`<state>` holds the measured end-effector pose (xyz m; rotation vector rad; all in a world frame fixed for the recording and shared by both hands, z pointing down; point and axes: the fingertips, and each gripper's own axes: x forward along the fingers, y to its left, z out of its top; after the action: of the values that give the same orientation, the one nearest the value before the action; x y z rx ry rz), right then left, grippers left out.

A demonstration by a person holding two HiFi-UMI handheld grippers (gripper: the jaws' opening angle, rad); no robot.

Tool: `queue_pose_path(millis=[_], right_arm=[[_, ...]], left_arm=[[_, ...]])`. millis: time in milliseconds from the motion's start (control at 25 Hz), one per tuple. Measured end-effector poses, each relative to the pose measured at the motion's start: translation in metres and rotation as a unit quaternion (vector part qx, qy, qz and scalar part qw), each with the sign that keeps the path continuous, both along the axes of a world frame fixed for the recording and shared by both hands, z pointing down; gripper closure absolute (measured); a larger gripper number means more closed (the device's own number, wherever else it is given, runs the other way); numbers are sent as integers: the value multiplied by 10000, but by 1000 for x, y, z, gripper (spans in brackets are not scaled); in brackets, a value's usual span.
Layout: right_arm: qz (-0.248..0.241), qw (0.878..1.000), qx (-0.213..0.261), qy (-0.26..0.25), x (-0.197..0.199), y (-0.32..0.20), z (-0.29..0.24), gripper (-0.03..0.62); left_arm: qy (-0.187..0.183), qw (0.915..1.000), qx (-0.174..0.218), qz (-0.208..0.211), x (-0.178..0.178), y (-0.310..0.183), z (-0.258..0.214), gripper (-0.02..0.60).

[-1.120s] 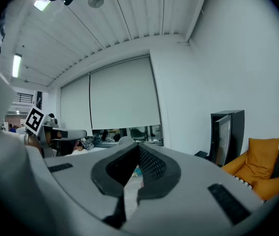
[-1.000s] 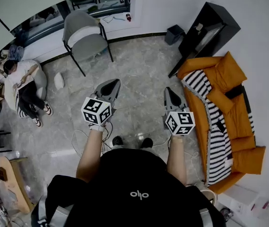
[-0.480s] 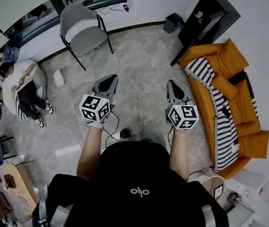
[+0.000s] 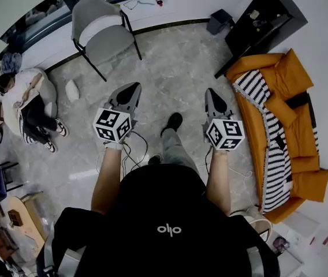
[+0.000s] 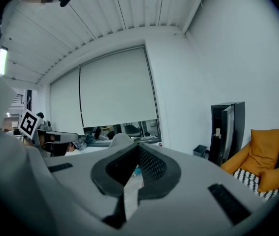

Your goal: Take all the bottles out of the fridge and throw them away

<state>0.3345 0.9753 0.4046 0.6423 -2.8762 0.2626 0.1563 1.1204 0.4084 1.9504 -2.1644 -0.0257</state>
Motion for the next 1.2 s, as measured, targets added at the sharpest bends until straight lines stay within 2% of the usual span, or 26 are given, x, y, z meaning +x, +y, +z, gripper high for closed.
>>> queue_pose_path(millis=[240, 400, 520, 680, 920, 1200], right_arm=[[-101, 9999, -49, 43, -67, -88, 0, 592], [-149, 9998, -18, 113, -97, -148, -6, 592], [-100, 9999, -54, -12, -113, -192, -12, 592], [1, 9998, -154, -125, -127, -236, -11, 592], [118, 9995, -278, -116, -136, -282, -2, 592], [474, 9985, -274, -41, -139, -345, 2, 592]], left_arm=[[-6, 9998, -187, -60, -60, -84, 3, 581], [-36, 9998, -215, -45, -88, -147, -6, 581], [-188, 9994, -293, 70, -100, -193, -12, 581], [-352, 9986, -340, 207, -110, -238, -19, 581], [-348, 9984, -344, 277, -122, -289, -20, 581], [-271, 9974, -332, 586, -139, -367, -12, 581]])
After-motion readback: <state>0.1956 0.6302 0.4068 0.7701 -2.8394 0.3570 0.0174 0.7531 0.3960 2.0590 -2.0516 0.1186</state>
